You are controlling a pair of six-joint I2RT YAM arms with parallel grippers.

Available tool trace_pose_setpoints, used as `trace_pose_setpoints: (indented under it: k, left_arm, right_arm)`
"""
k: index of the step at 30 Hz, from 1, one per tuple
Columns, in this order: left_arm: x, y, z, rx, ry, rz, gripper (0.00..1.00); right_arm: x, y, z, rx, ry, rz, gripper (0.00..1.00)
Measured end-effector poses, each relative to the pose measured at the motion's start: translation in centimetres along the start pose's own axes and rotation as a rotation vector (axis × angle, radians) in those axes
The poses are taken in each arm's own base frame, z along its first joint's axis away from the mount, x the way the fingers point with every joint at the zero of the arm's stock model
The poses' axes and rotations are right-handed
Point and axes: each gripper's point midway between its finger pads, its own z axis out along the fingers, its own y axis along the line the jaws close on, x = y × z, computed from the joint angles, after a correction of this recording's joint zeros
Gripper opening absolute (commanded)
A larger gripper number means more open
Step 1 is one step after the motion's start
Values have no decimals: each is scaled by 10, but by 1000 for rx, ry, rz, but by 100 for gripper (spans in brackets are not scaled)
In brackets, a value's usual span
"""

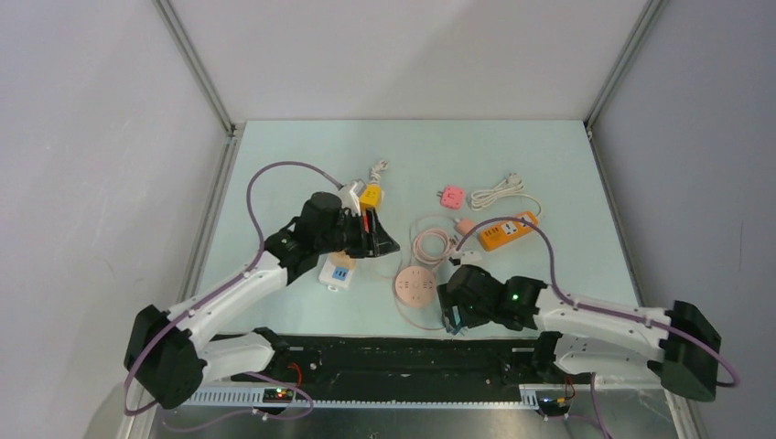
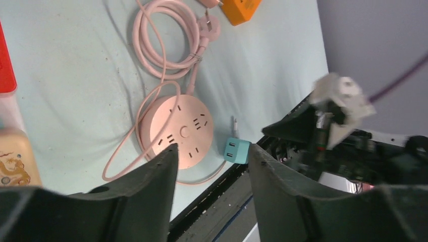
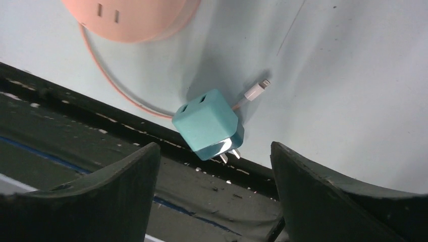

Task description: Insert the plug

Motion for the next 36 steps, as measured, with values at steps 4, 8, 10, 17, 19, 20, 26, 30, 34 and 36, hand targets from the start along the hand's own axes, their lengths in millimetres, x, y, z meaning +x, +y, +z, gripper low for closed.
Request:
trace_pose_setpoints:
  k: [4,8,10,17,19,20,26,30,34,36]
  left_arm:
    - [-5,-9,-15,28,-34,29,65]
    - [-9,-13,-26,38,-57,47,67]
    - [-9,-13,-28,39,-60,52,68]
    - [-5,-8,-30,28,-34,54,68]
    - [-3,-8,-31,31,-25,53,68]
    - [-2,-8,-31,32,-23,53,68]
    - [2,-14,-32,64,1,52,68]
    - [6,-20,-34,101,25,54,69]
    - [13,-31,-38,152,56,64,71]
    - [18,-38,-40,181,77,77,71]
  right_arm:
    - [16,0,19,32,79,-74,75]
    - [25,4,28,23,111,-145,71]
    - [26,8,32,16,115,-171,70]
    - [29,13,43,5,126,-221,49]
    - [29,14,45,4,126,-225,39]
    - [29,14,45,3,125,-230,33]
    - [30,23,41,-22,97,-253,25]
    - [15,42,22,-120,-10,-278,25]
    - [-11,63,-6,-251,-166,-298,26]
    - [-24,72,-21,-312,-245,-310,26]
